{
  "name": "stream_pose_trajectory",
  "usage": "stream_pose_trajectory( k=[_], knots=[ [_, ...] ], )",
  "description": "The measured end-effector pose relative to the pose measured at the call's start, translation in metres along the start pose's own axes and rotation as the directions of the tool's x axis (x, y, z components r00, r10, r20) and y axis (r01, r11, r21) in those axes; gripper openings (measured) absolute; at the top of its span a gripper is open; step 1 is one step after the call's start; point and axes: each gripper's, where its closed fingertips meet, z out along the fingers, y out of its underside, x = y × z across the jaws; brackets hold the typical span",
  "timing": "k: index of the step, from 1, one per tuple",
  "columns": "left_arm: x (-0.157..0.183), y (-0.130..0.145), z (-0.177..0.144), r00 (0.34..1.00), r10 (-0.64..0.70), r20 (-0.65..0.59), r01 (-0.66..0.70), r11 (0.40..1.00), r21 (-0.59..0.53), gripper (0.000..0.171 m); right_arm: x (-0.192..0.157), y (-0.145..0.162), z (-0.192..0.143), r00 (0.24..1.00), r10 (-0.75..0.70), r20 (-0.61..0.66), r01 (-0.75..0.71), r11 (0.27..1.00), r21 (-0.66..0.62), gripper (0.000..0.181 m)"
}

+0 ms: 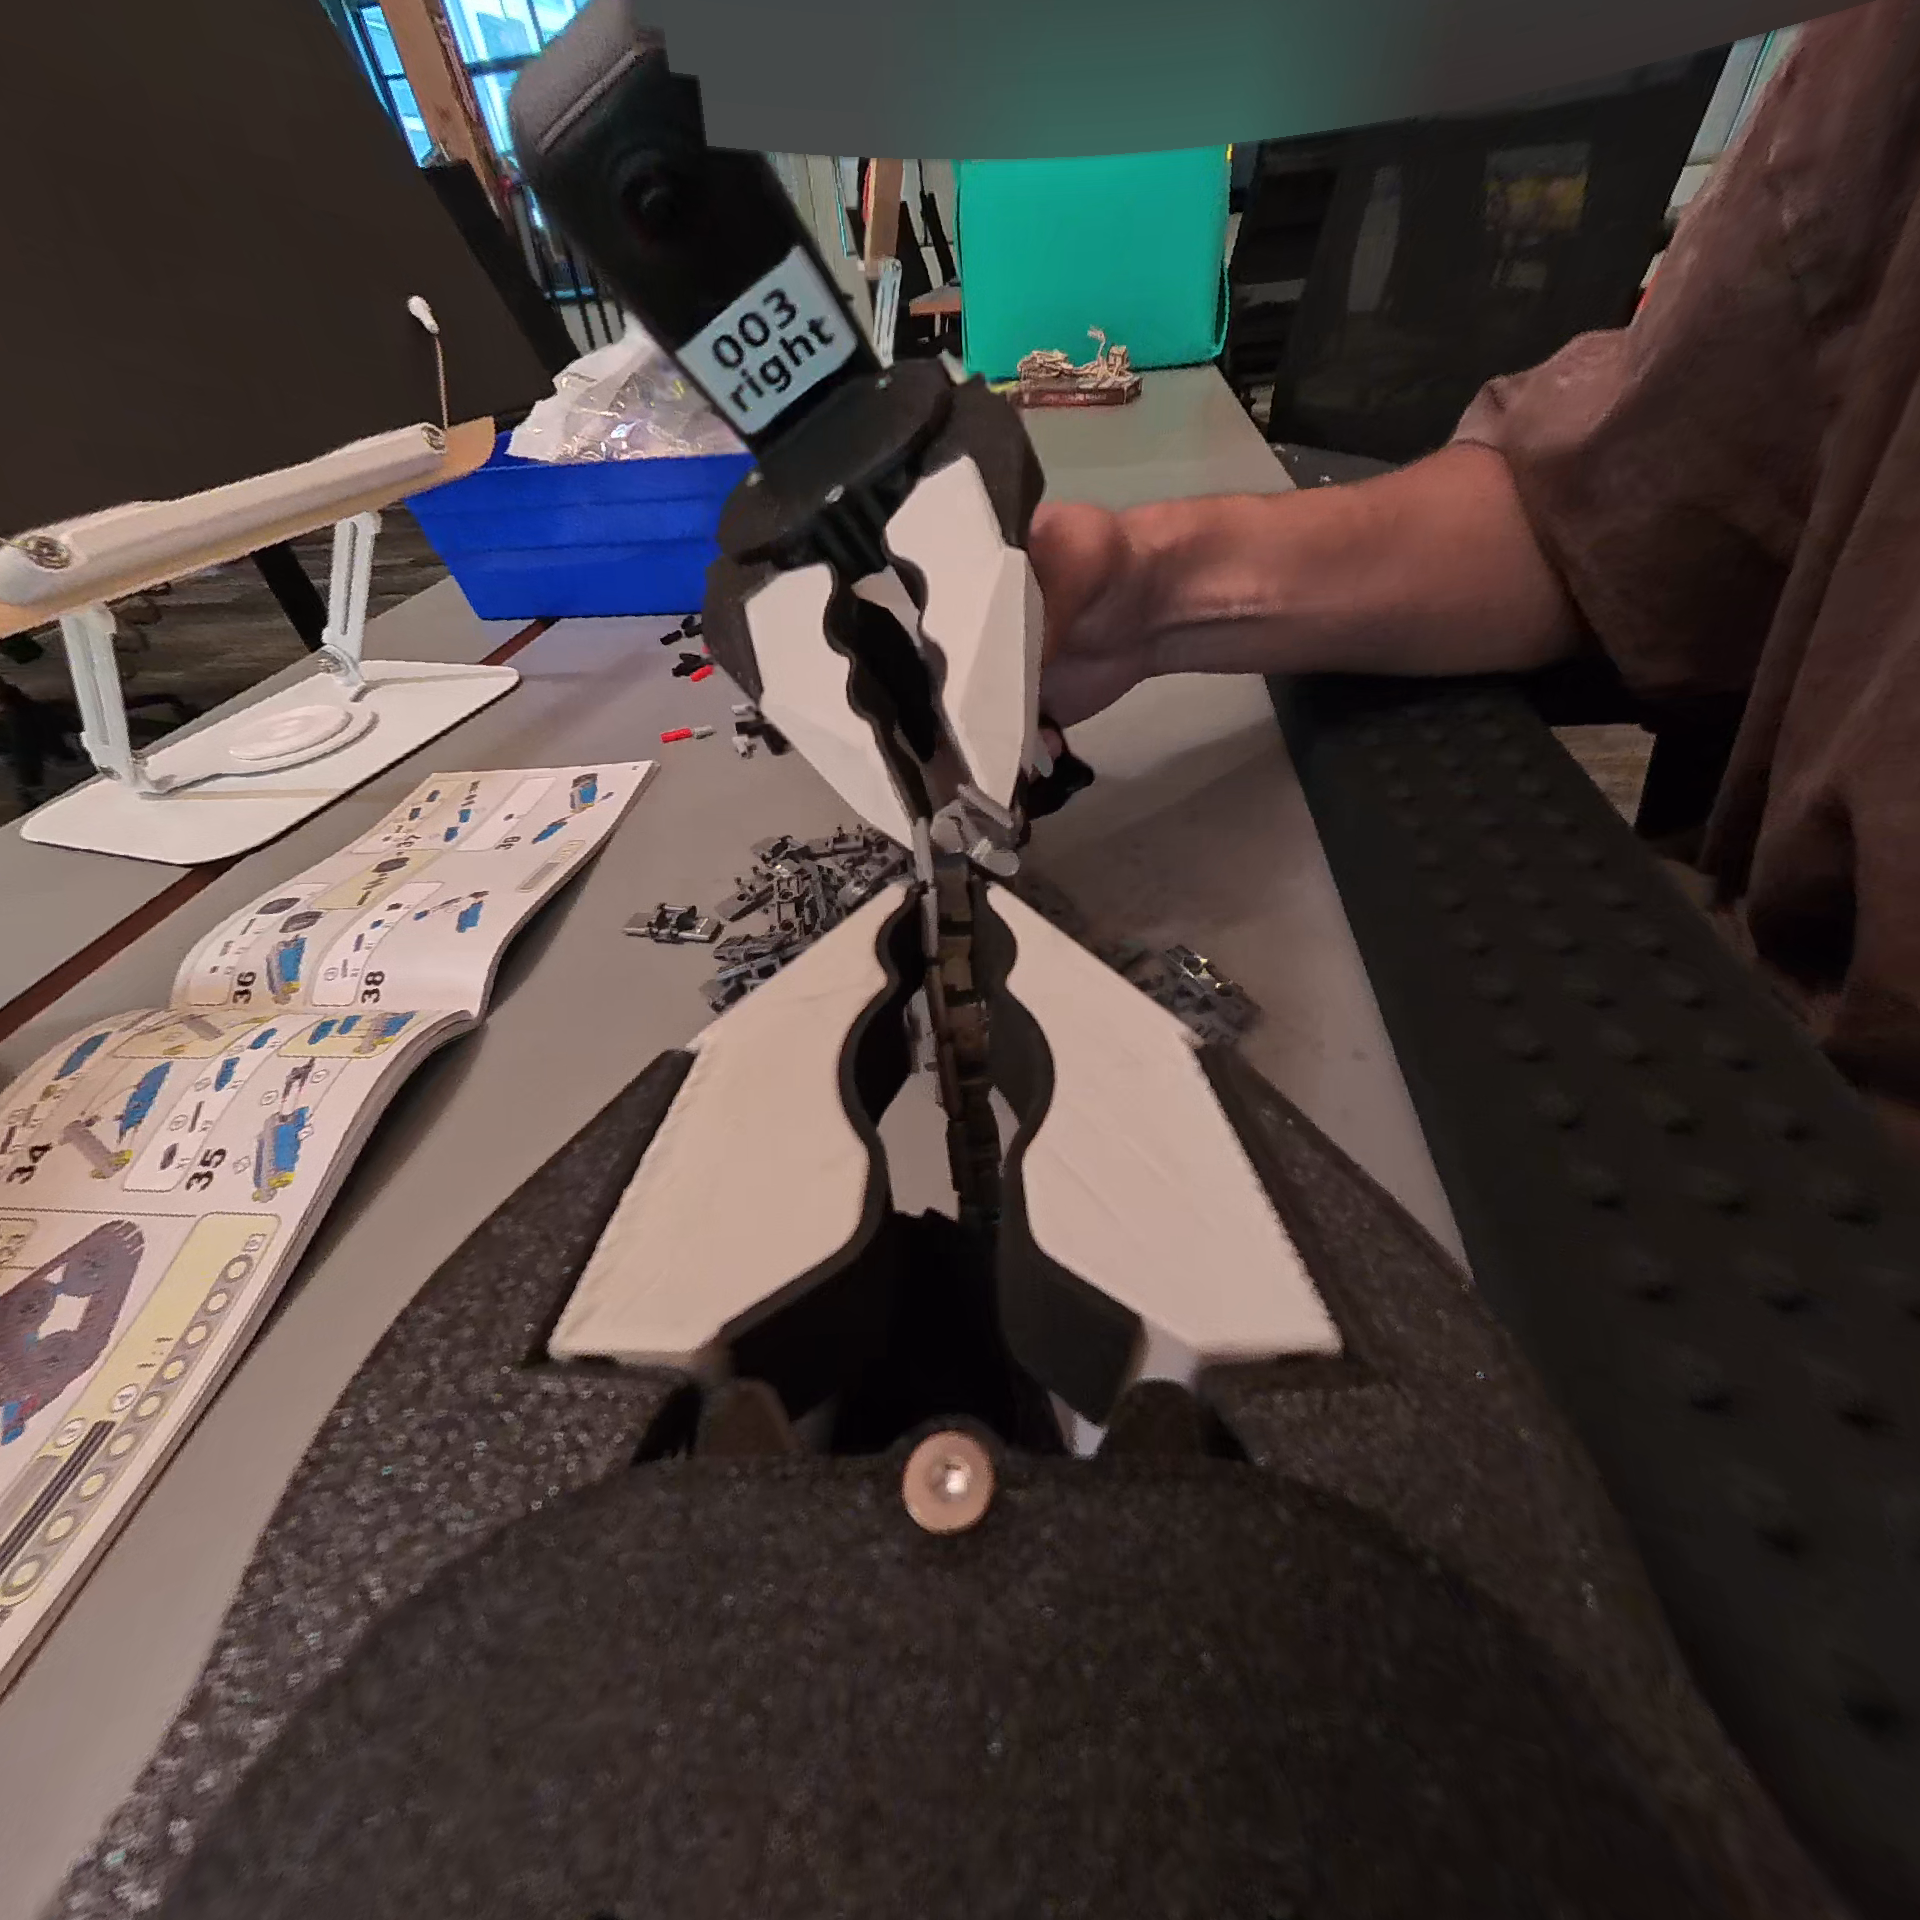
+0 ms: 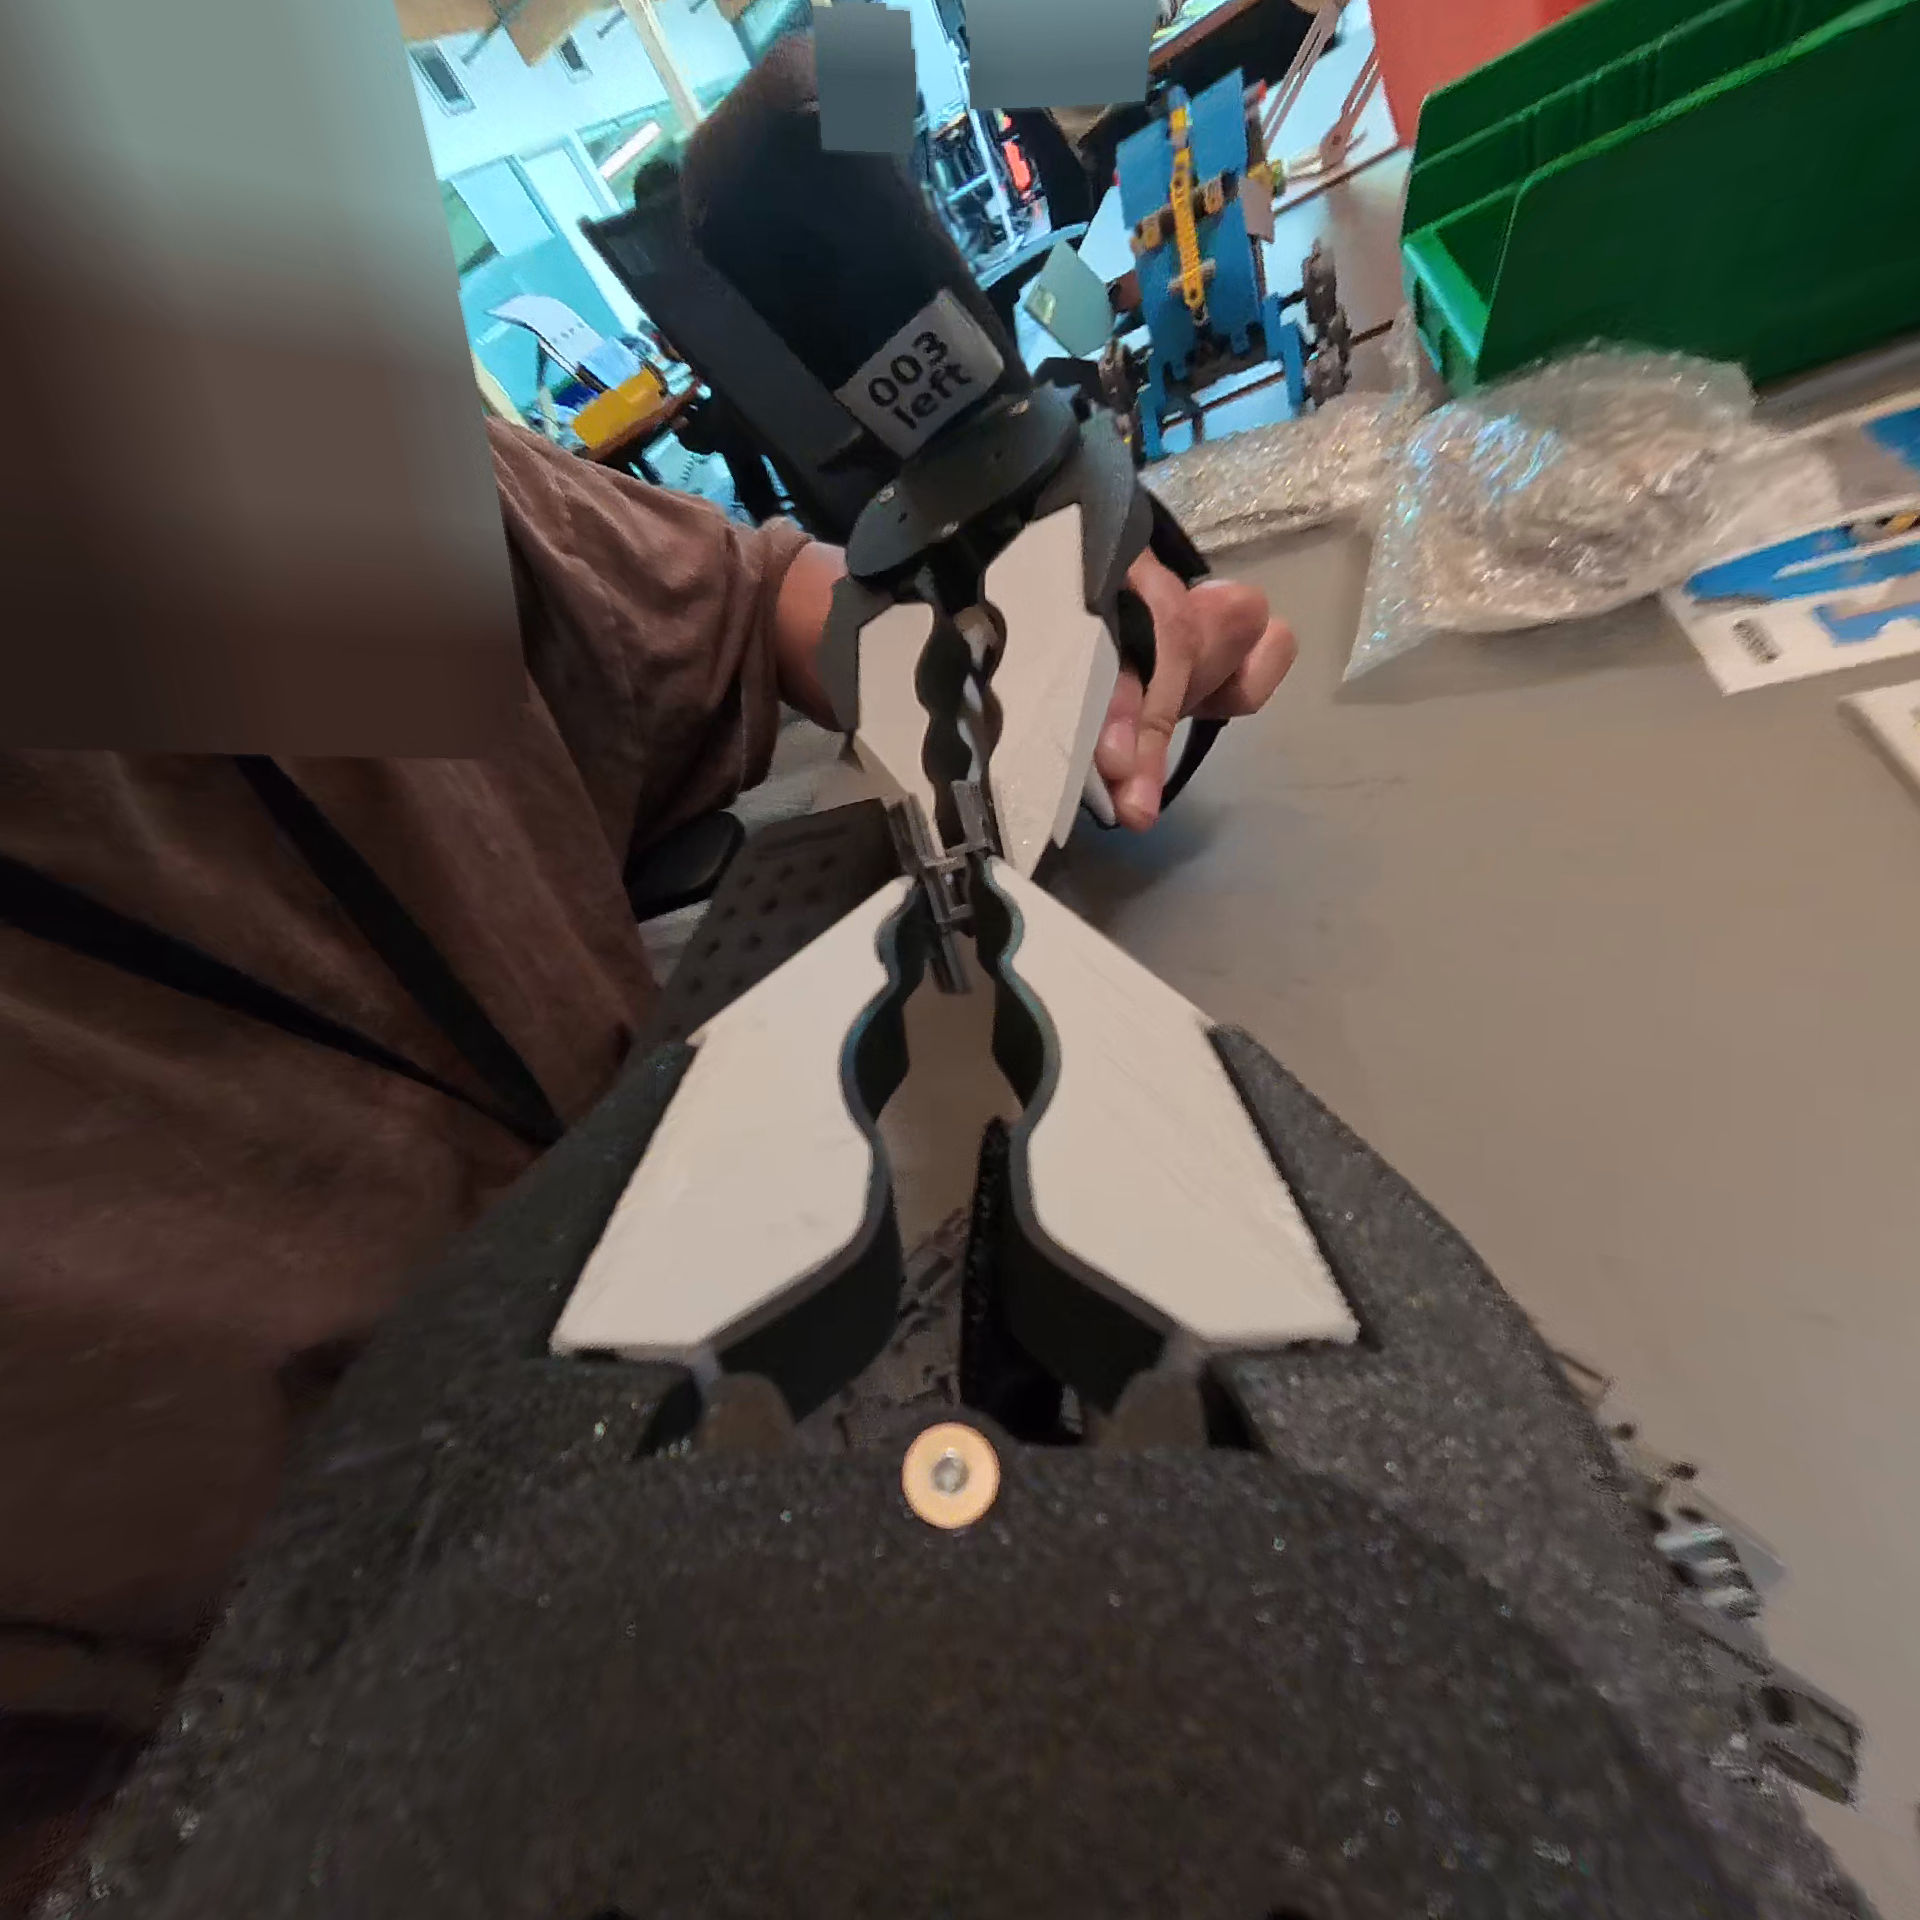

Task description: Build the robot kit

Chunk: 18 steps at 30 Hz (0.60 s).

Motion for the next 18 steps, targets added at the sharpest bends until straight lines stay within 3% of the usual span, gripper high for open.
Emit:
stream_pose_trajectory(
  k=[3, 7, 10, 13, 15, 18],
  knots=[
    [-0.005, -0.004, -0.001, 0.999, -0.054, -0.002, 0.054, 0.998, 0.039, 0.006, 0.004, -0.007, -0.002, 0.988, -0.132, -0.085, 0.133, 0.991, 0.0, 0.011],
    [-0.009, -0.005, -0.003, 0.996, -0.085, -0.016, 0.086, 0.994, 0.071, 0.006, 0.015, -0.013, -0.004, 0.932, -0.269, -0.242, 0.275, 0.961, -0.008, 0.03],
    [0.002, -0.005, -0.001, 0.999, -0.005, -0.036, 0.008, 0.998, 0.059, 0.006, 0.007, -0.004, 0.0, 0.989, -0.117, -0.091, 0.118, 0.993, 0.009, 0.032],
    [0.009, 0.001, 0.0, 0.995, 0.102, -0.023, -0.101, 0.995, 0.025, 0.006, -0.002, 0.009, 0.005, 0.998, 0.034, 0.055, -0.032, 0.999, -0.028, 0.025],
    [0.007, 0.005, 0.001, 0.994, 0.113, -0.005, -0.113, 0.994, 0.002, 0.007, 0.007, 0.012, 0.004, 1.0, -0.008, -0.011, 0.007, 0.999, -0.04, 0.033],
    [0.0, 0.0, -0.002, 1.0, 0.014, -0.012, -0.013, 0.999, 0.043, 0.006, 0.02, 0.0, 0.001, 0.988, -0.083, -0.133, 0.083, 0.997, -0.001, 0.05]
  ],
)
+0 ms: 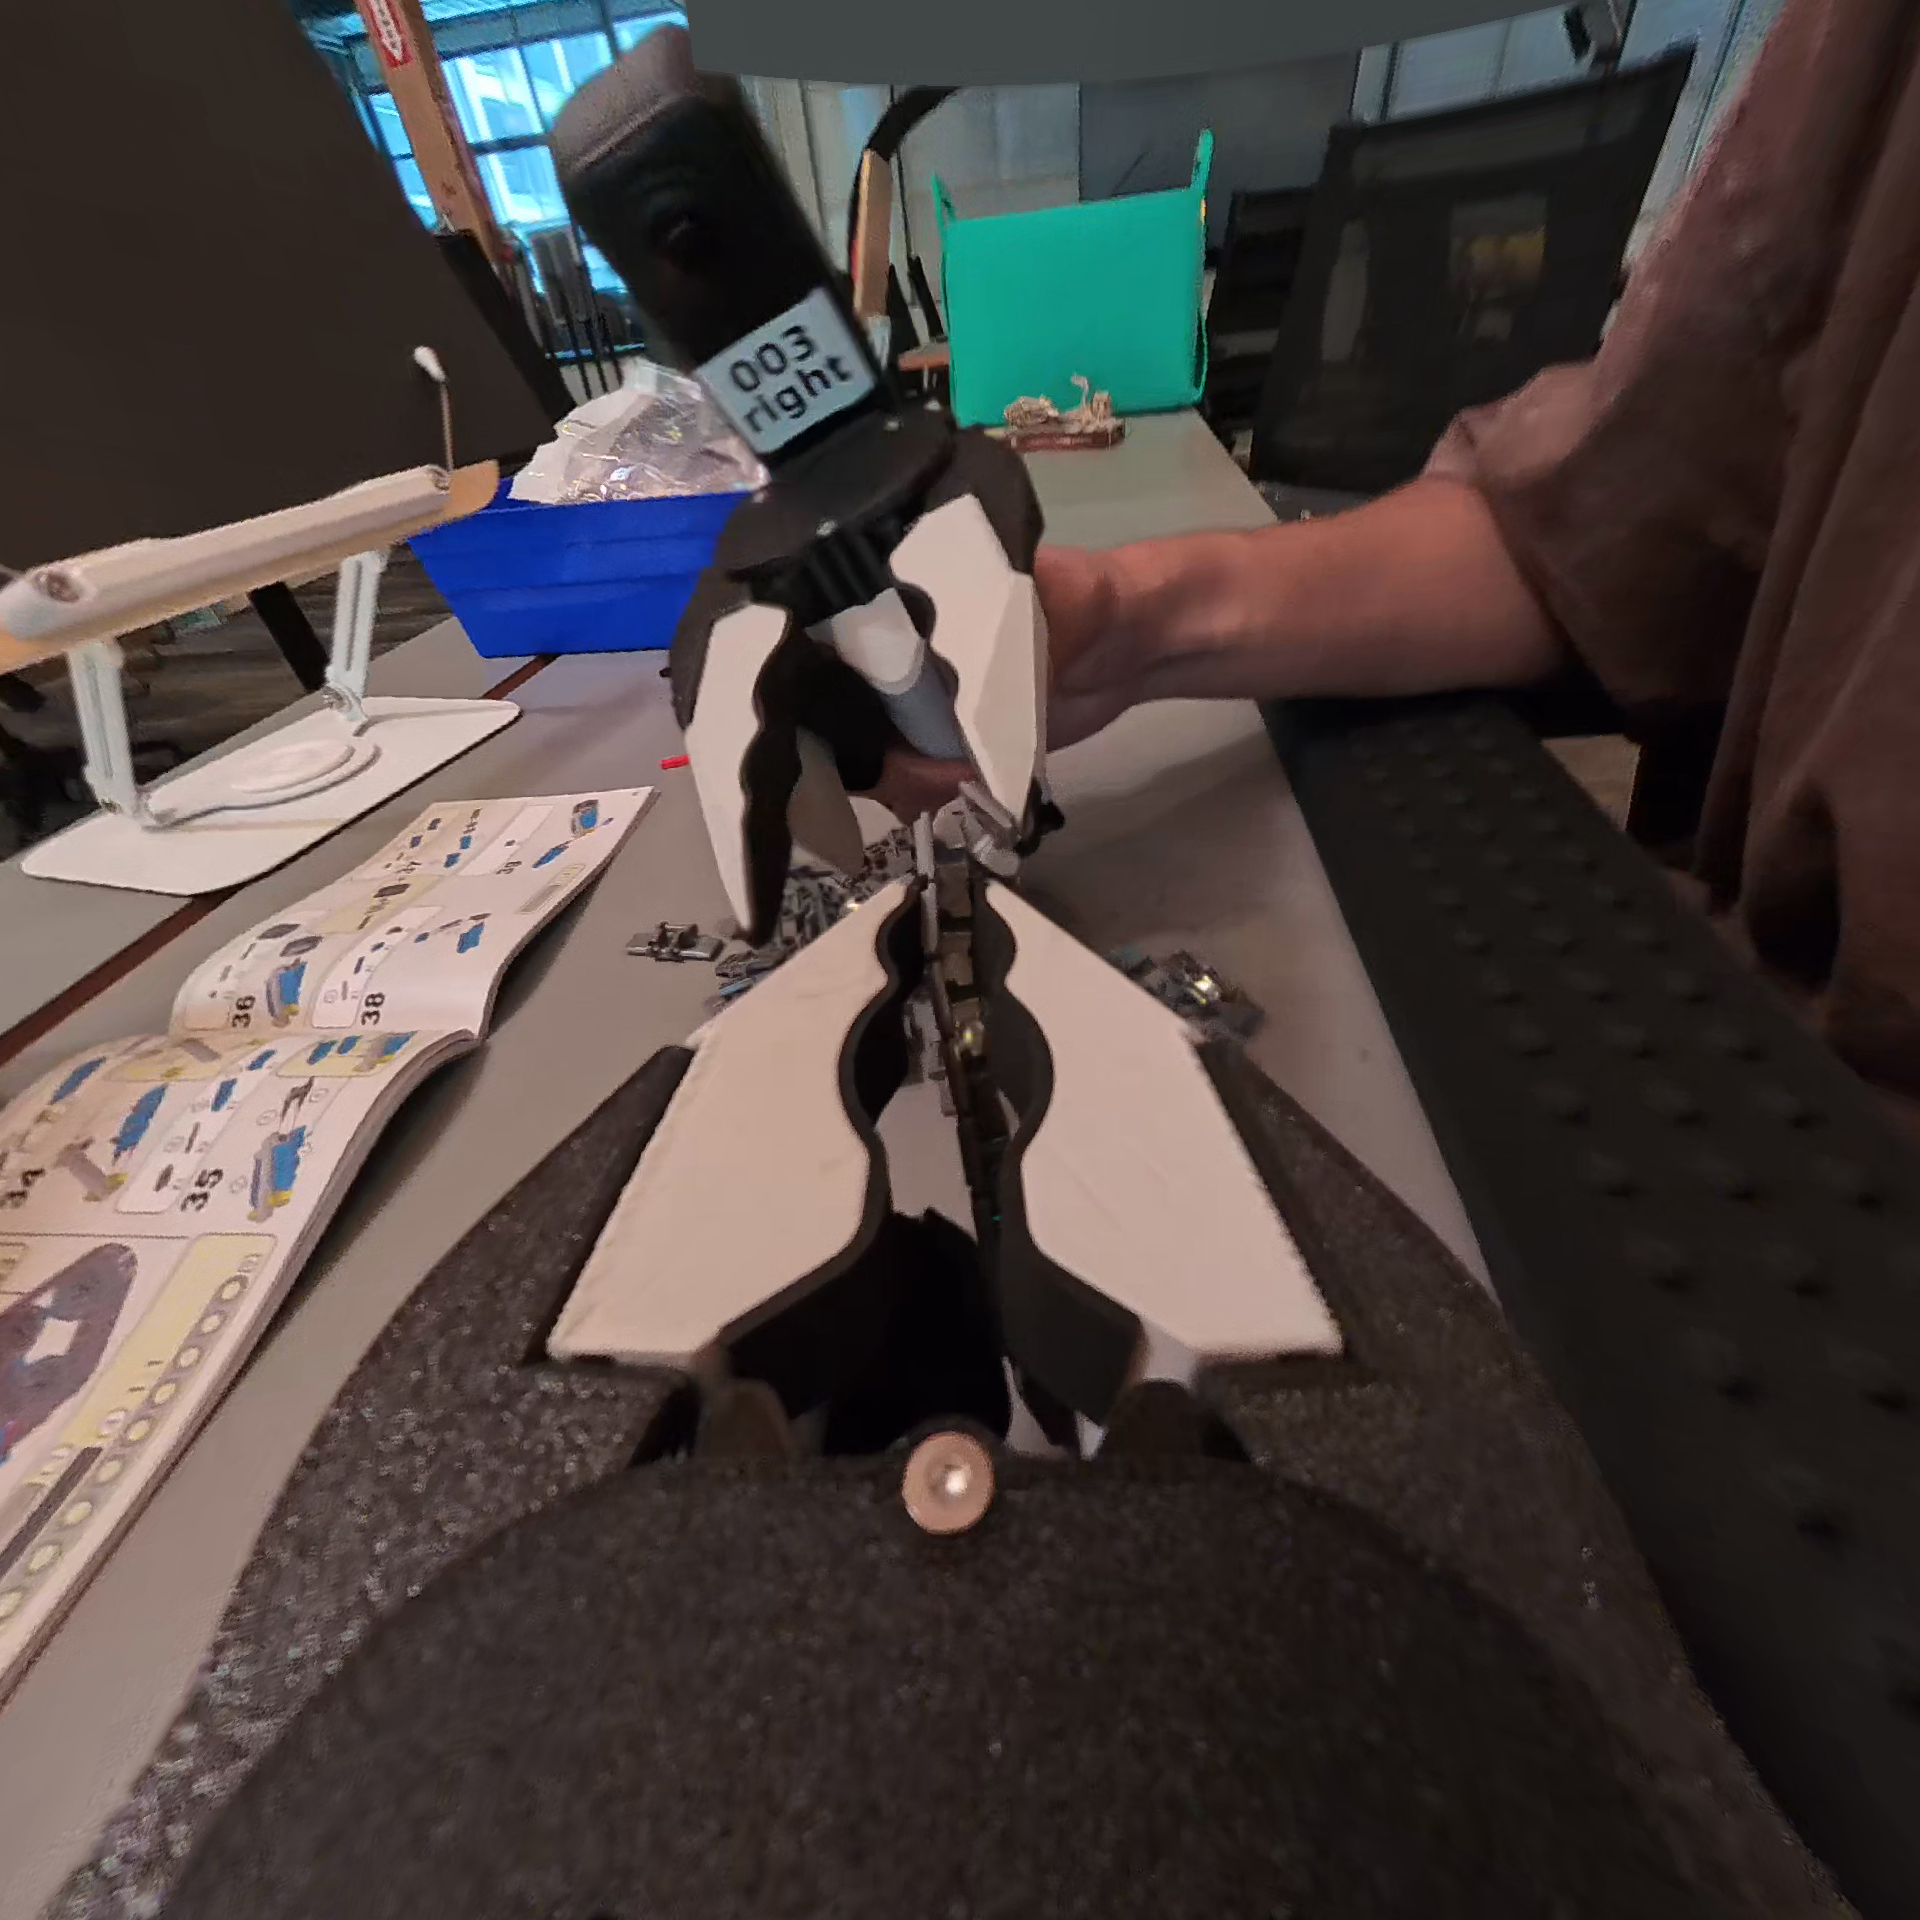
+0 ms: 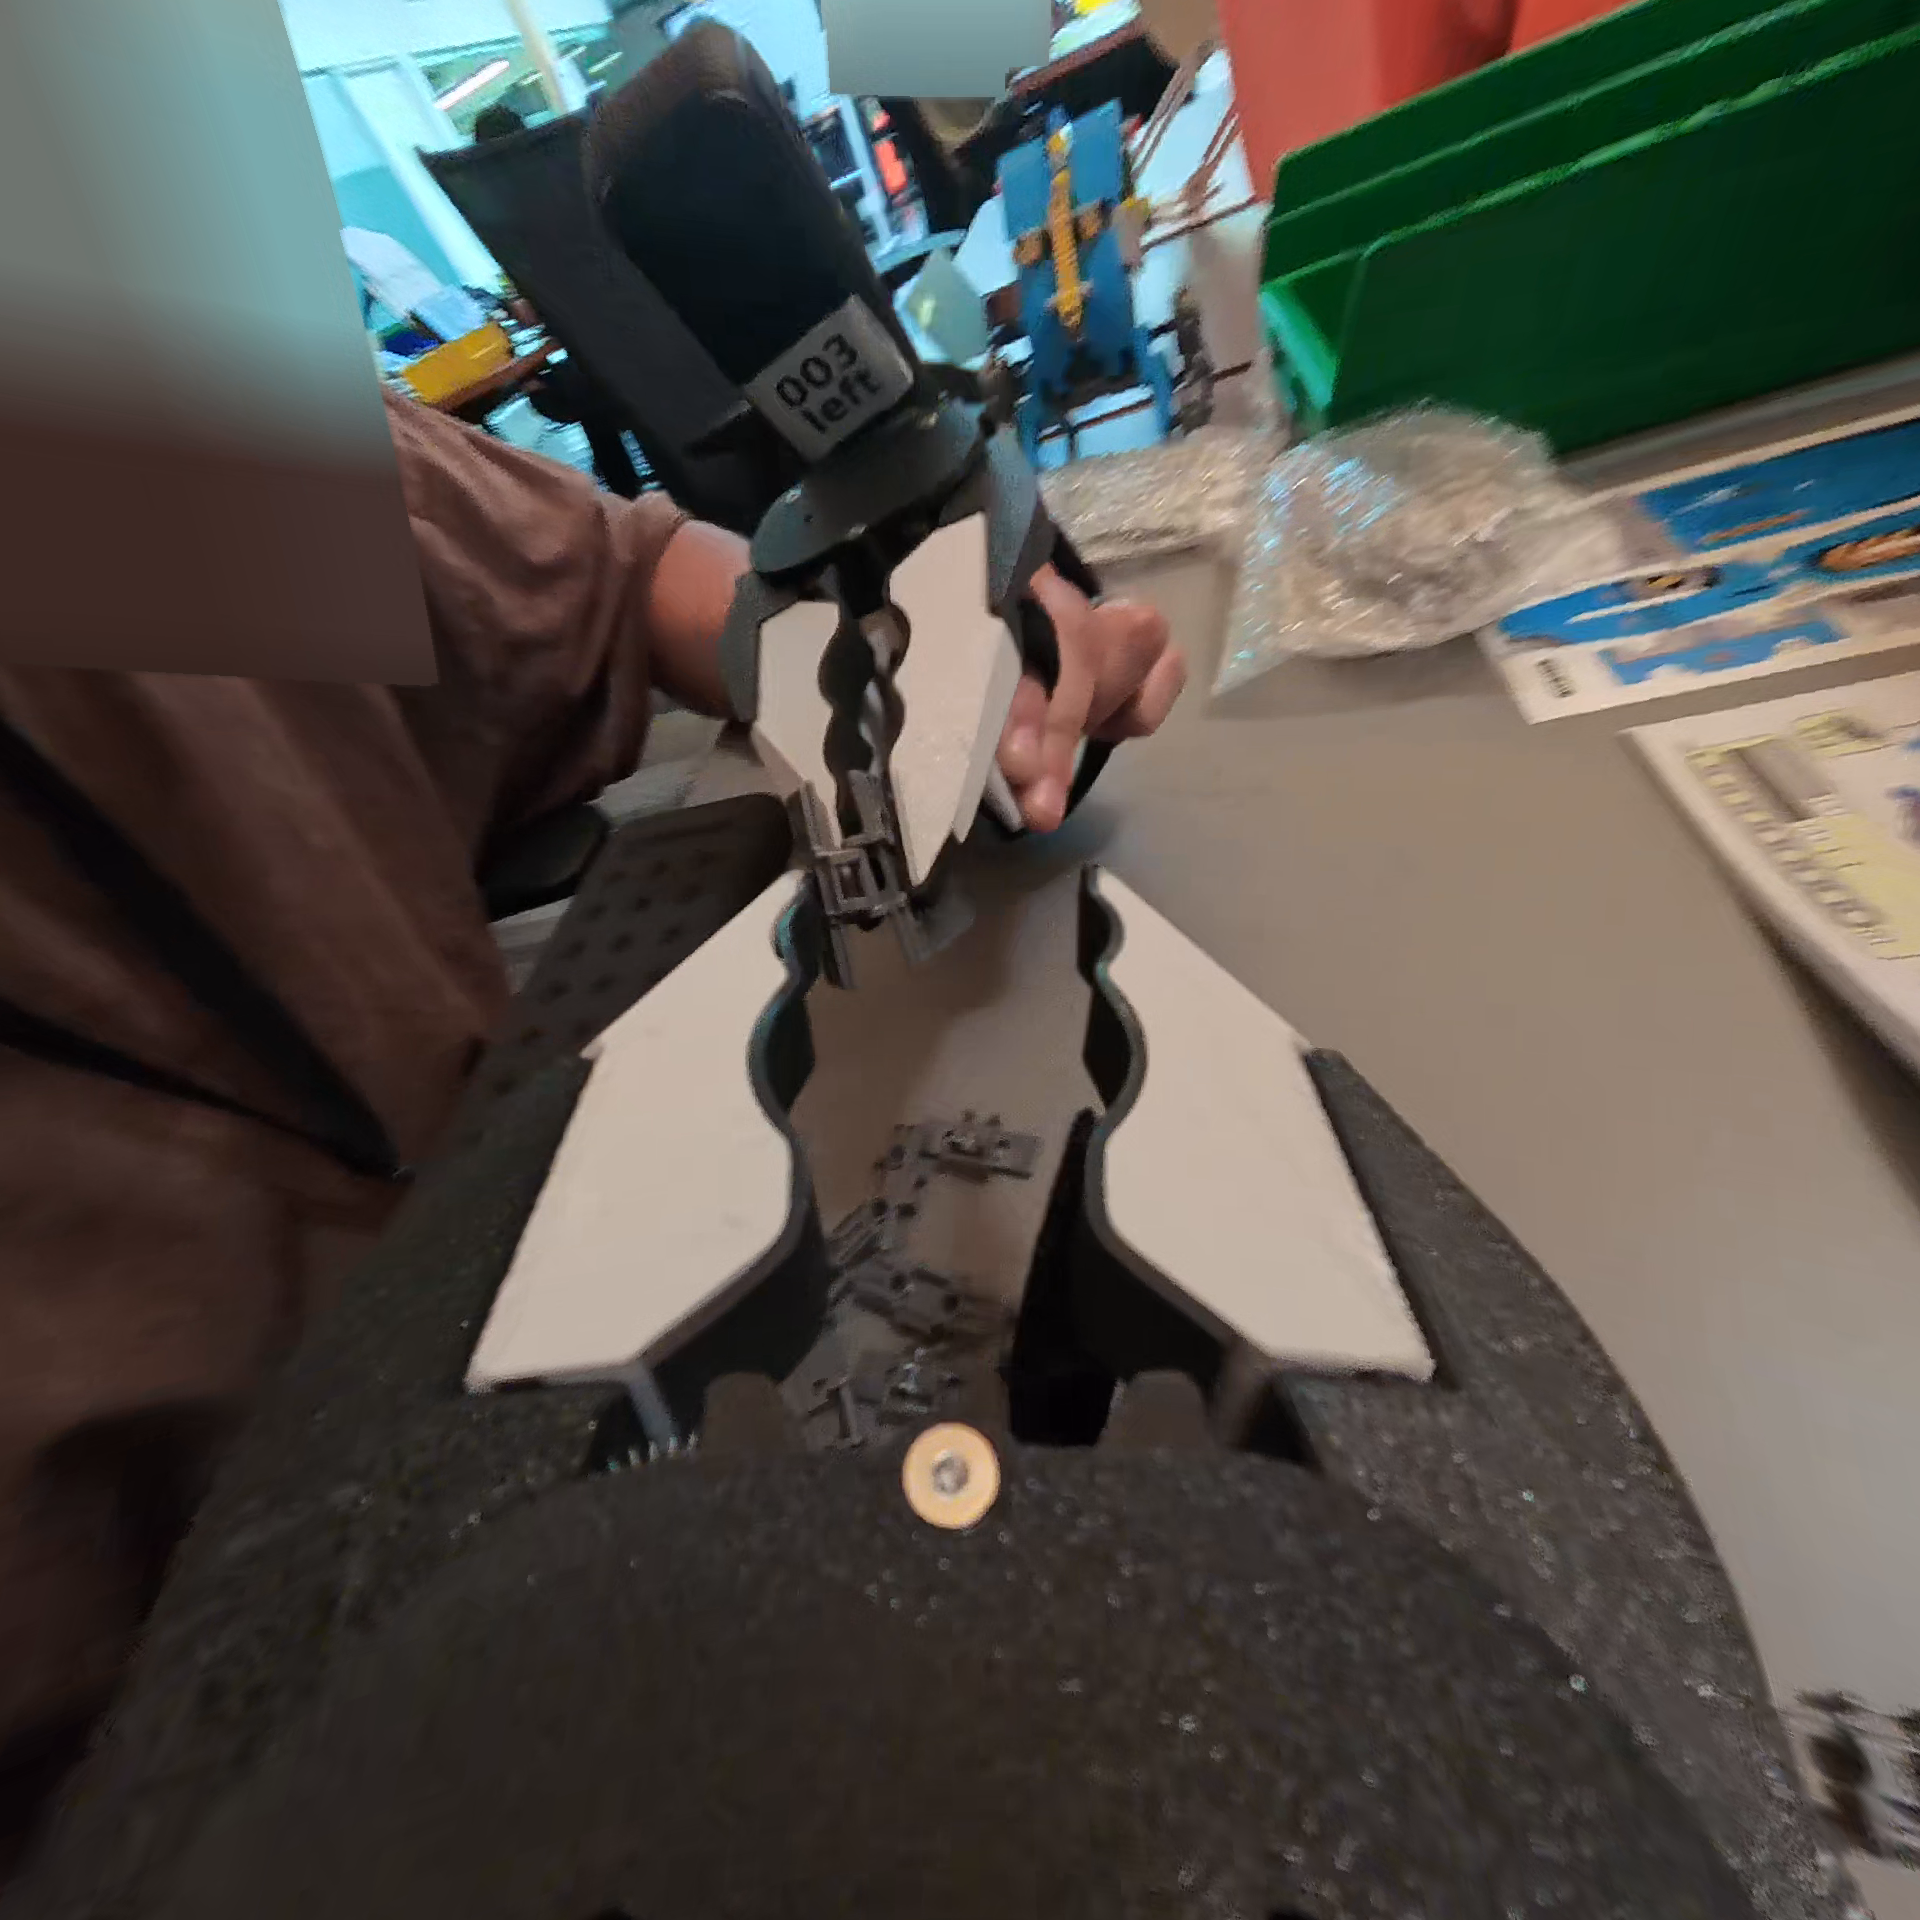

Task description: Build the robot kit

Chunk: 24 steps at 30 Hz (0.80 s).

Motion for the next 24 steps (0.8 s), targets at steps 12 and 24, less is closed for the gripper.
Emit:
stream_pose_trajectory(
  k=[12, 24],
  knots=[
    [-0.014, -0.009, -0.006, 0.987, -0.161, -0.029, 0.163, 0.981, 0.102, 0.006, 0.005, -0.016, -0.006, 0.985, -0.102, -0.141, 0.11, 0.993, 0.049, 0.041],
    [-0.022, -0.004, -0.007, 0.988, -0.156, 0.002, 0.155, 0.984, 0.083, 0.007, 0.001, -0.018, -0.001, 0.903, -0.328, -0.278, 0.324, 0.944, -0.062, 0.013]
  ],
)
